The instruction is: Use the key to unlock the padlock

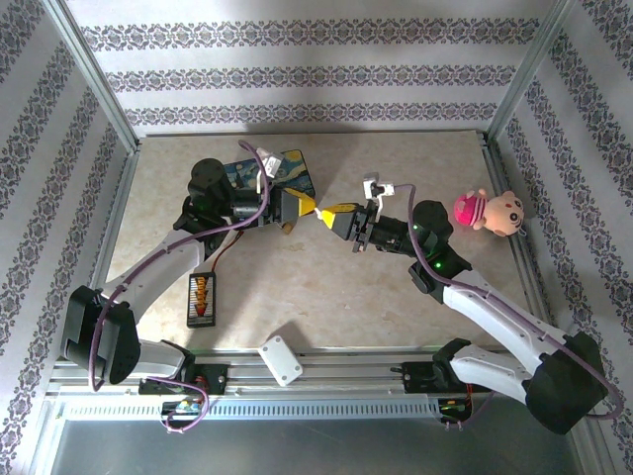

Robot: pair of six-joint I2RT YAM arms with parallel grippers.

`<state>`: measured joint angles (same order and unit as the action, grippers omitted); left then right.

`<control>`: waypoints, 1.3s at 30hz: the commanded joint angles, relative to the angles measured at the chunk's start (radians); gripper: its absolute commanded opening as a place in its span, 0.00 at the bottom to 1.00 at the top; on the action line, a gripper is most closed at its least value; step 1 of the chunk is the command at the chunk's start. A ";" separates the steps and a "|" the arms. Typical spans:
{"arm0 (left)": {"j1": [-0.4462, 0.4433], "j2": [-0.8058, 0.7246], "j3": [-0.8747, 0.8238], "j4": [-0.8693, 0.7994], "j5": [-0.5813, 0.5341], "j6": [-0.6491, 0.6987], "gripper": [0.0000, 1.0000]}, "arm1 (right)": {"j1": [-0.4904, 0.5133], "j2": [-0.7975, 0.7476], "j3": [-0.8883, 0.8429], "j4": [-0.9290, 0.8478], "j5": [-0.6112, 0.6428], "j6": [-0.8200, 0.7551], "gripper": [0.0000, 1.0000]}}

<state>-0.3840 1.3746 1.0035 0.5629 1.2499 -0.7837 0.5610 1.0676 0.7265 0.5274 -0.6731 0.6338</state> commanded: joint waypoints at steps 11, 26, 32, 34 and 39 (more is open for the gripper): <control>0.003 -0.041 0.010 0.036 -0.004 -0.008 0.00 | 0.014 0.003 -0.030 0.090 0.017 0.033 0.37; 0.003 -0.035 0.006 0.067 -0.008 -0.032 0.00 | 0.032 0.057 -0.010 0.140 -0.005 0.044 0.32; 0.003 -0.036 0.006 0.070 -0.007 -0.033 0.00 | 0.028 0.039 -0.024 0.140 0.012 0.043 0.26; 0.003 -0.035 0.004 0.069 -0.008 -0.033 0.00 | 0.027 0.035 -0.025 0.140 0.012 0.042 0.23; 0.003 -0.037 0.001 0.072 -0.009 -0.036 0.00 | 0.025 0.028 -0.031 0.137 0.015 0.046 0.16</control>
<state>-0.3840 1.3605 1.0035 0.5701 1.2297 -0.8127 0.5804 1.1145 0.7063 0.6254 -0.6624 0.6827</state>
